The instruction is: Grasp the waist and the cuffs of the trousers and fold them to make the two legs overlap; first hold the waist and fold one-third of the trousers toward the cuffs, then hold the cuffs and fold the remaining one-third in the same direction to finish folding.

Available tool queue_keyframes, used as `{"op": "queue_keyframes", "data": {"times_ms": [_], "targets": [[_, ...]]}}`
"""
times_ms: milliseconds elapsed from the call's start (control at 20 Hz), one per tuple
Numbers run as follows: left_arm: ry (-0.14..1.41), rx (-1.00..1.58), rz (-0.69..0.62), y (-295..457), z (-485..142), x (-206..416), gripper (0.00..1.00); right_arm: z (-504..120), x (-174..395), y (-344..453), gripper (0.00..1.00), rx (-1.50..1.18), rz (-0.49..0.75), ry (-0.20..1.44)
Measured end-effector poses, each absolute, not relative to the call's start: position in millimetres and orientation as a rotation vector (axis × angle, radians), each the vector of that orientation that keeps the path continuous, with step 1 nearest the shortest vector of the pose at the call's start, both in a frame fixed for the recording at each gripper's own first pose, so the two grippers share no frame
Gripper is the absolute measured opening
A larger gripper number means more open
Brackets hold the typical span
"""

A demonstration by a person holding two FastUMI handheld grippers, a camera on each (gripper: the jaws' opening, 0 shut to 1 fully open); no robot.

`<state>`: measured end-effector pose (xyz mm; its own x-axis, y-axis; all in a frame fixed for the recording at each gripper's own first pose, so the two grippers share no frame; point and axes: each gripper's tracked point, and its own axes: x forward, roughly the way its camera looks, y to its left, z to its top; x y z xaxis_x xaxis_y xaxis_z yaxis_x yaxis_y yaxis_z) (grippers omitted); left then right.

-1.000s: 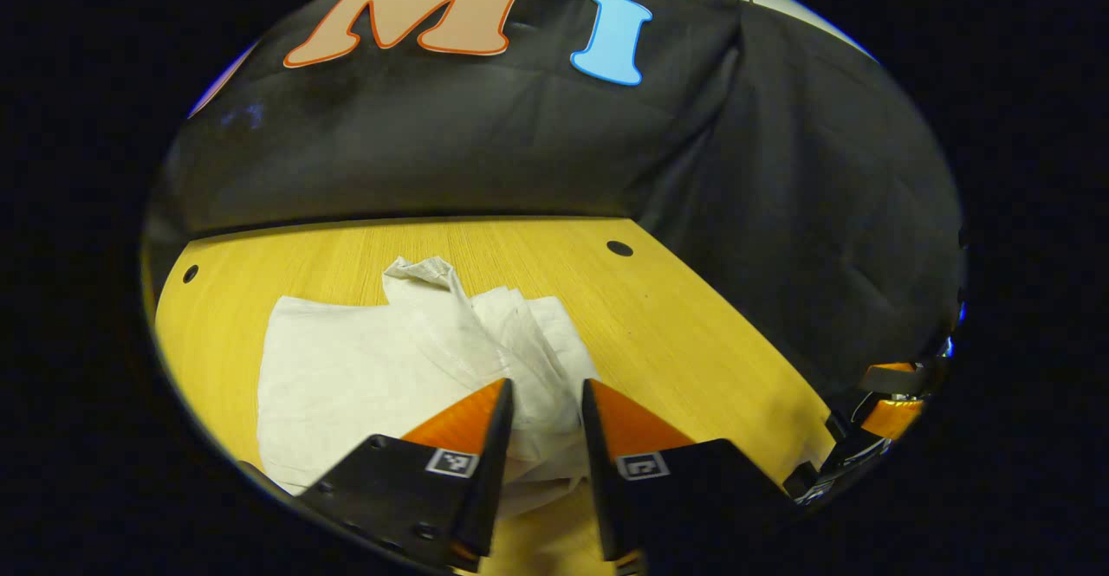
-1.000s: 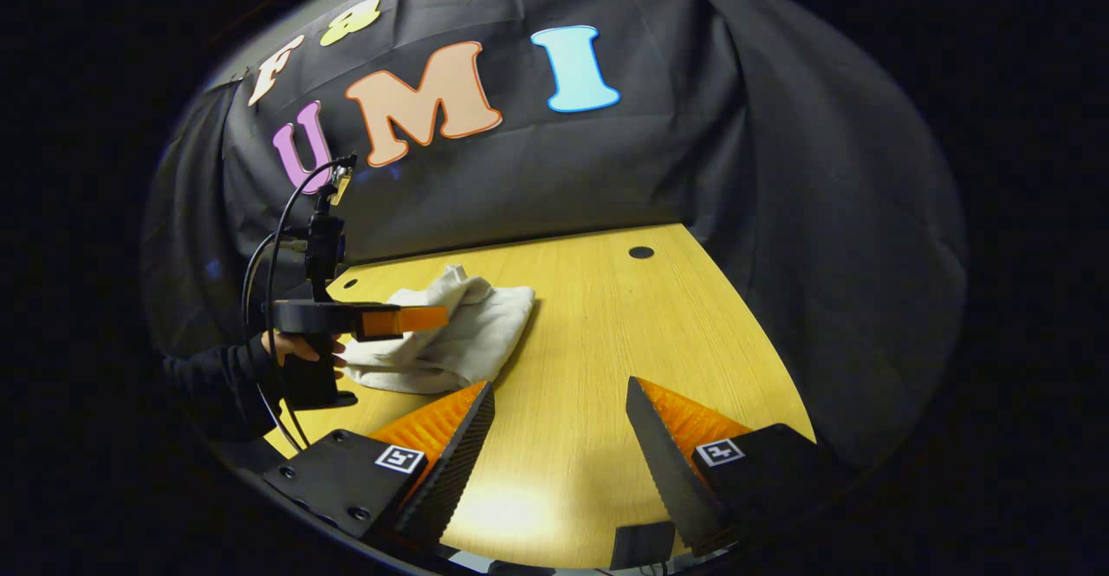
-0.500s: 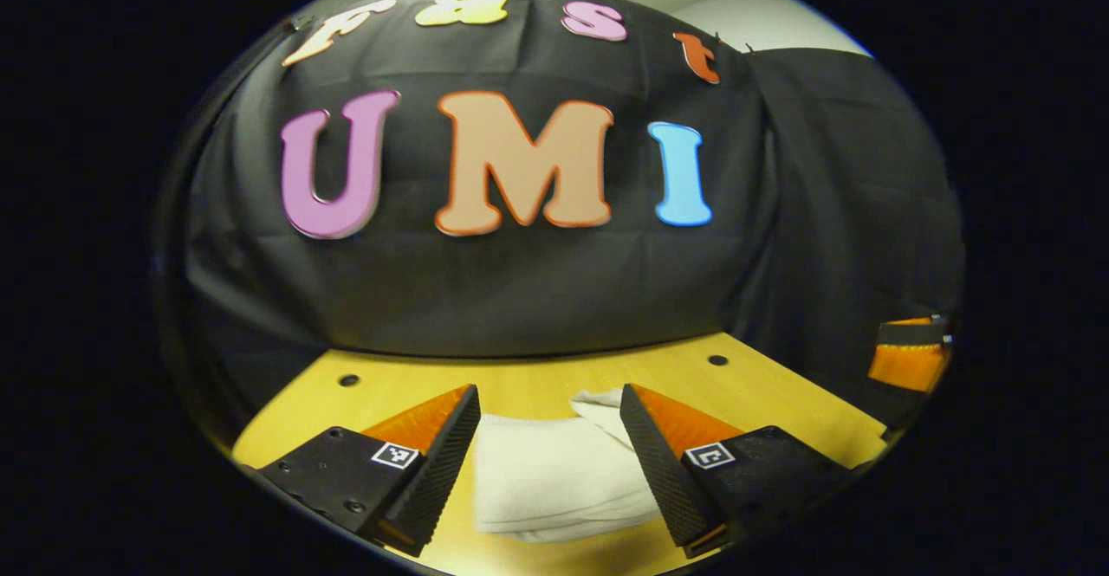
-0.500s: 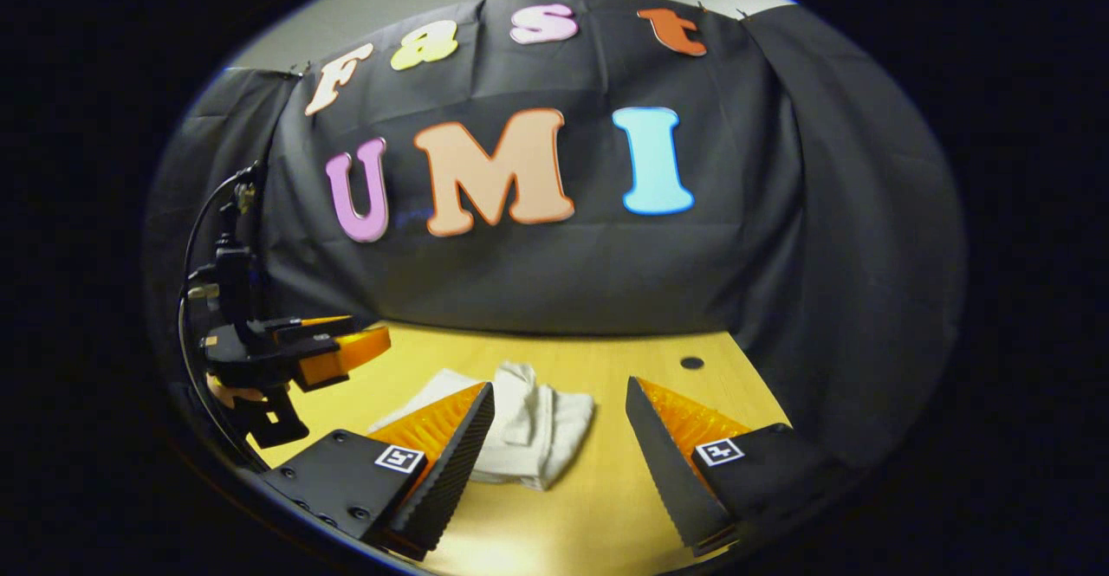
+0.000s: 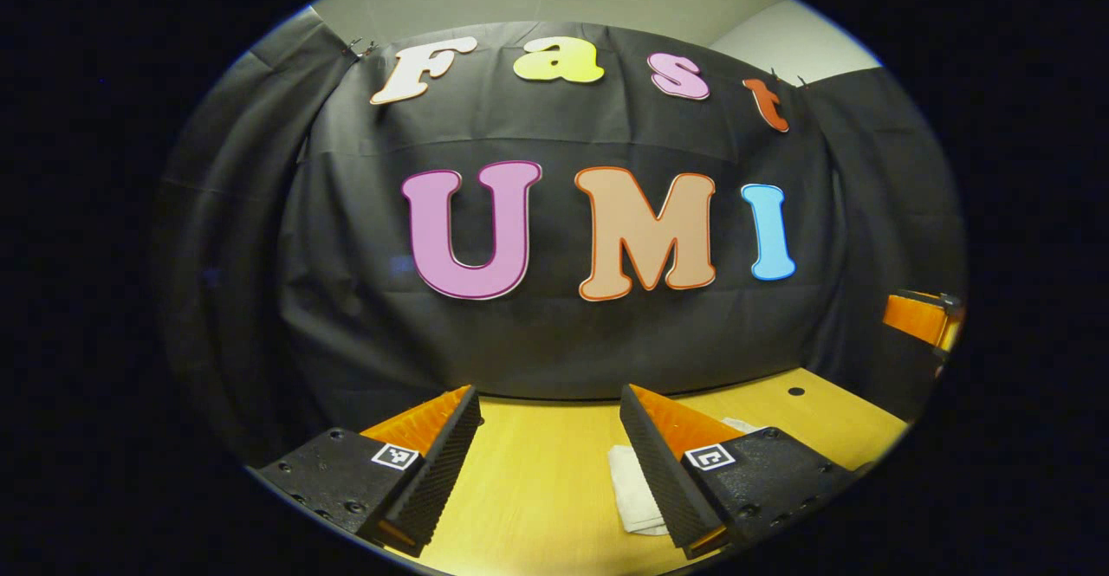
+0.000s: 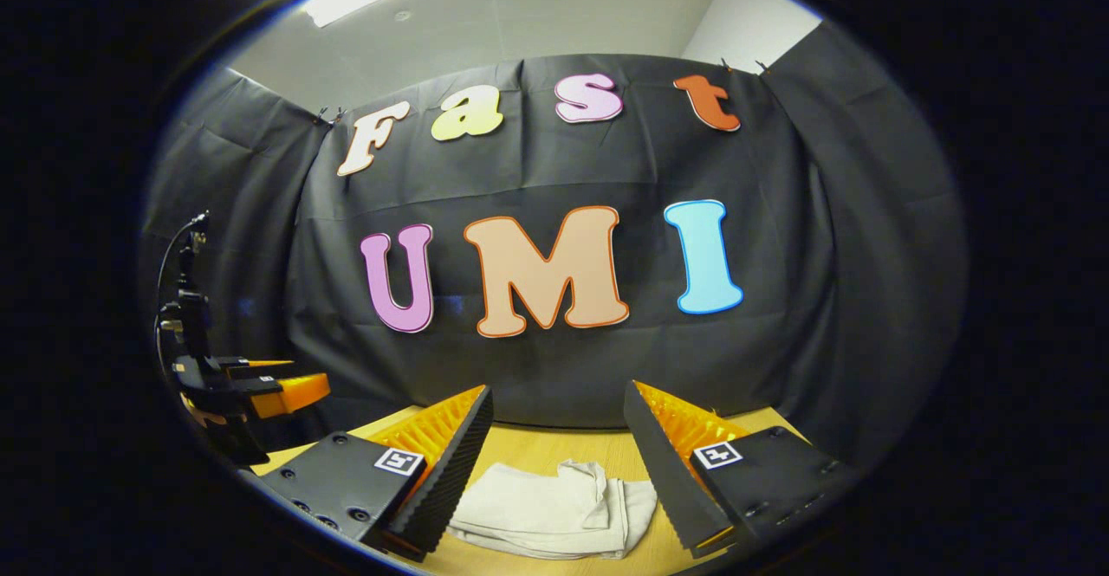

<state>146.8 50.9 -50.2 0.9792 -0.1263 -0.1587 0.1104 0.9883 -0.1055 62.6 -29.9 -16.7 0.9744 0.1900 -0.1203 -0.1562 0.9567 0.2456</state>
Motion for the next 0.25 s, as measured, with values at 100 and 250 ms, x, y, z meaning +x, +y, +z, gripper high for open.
{"op": "queue_keyframes", "data": {"times_ms": [100,250], "targets": [[0.167,-0.078,-0.112,61.2,-51.3,143.7,0.95,-16.6,60.5,-19.1,0.94,0.219,0.179,0.139],[0.163,-0.087,-0.121,66.2,-48.3,143.1,0.95,-20.6,58.9,-9.7,0.97,0.206,0.174,0.155]]}}
